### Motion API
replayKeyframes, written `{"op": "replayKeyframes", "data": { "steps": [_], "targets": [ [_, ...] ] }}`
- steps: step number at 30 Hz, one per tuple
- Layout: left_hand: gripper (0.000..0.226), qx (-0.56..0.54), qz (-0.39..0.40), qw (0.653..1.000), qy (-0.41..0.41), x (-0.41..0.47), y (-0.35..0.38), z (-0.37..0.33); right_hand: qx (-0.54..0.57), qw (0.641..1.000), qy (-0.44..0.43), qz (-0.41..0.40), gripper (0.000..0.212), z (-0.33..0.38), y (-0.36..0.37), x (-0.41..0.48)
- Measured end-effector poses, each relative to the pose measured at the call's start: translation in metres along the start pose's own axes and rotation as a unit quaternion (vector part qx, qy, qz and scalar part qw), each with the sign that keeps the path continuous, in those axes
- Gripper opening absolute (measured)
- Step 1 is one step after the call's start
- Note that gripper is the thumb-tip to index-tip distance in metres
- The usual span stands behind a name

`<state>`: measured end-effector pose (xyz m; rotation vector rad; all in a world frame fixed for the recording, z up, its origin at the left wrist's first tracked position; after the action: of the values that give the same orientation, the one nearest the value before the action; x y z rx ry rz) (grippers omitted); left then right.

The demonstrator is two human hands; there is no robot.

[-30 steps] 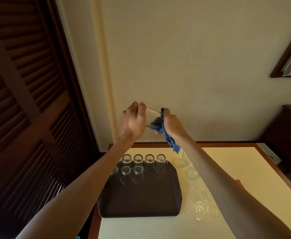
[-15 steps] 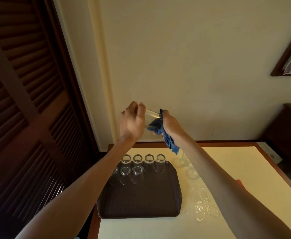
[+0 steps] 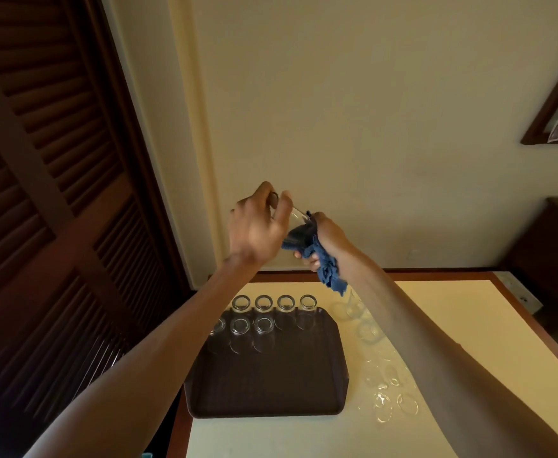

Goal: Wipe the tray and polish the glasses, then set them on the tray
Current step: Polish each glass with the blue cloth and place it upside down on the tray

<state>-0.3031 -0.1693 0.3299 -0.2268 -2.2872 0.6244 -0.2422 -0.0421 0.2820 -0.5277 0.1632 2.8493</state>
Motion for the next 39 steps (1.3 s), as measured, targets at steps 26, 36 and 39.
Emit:
{"op": "replayKeyframes", "data": {
  "steps": [26, 36, 39],
  "targets": [
    [0.040, 0.002, 0.140, 0.976, -0.168, -0.005, 0.025, 0.015, 0.062, 0.955, -0.232, -0.176, 0.043, -0.021, -0.010, 0.006],
    [0.040, 0.121, 0.063, 0.988, 0.071, -0.032, 0.034, 0.014, 0.080, 0.993, -0.024, -0.083, 0.052, -0.080, -0.036, 0.008],
    [0.036, 0.090, 0.077, 0.993, 0.018, -0.052, 0.043, 0.038, 0.080, 0.985, 0.055, -0.144, 0.056, -0.118, -0.062, 0.003]
  ]
}}
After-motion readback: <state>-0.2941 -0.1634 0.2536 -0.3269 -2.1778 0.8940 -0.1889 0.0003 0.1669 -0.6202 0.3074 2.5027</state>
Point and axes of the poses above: each hand's wrist, its own x-axis towards the middle knuckle, its own y-axis out of the palm, z = x × y, the point moved 5 cm from there along x, towards the middle knuckle, and after that the axes turned 5 degrees about z, right-handed, at the moved point
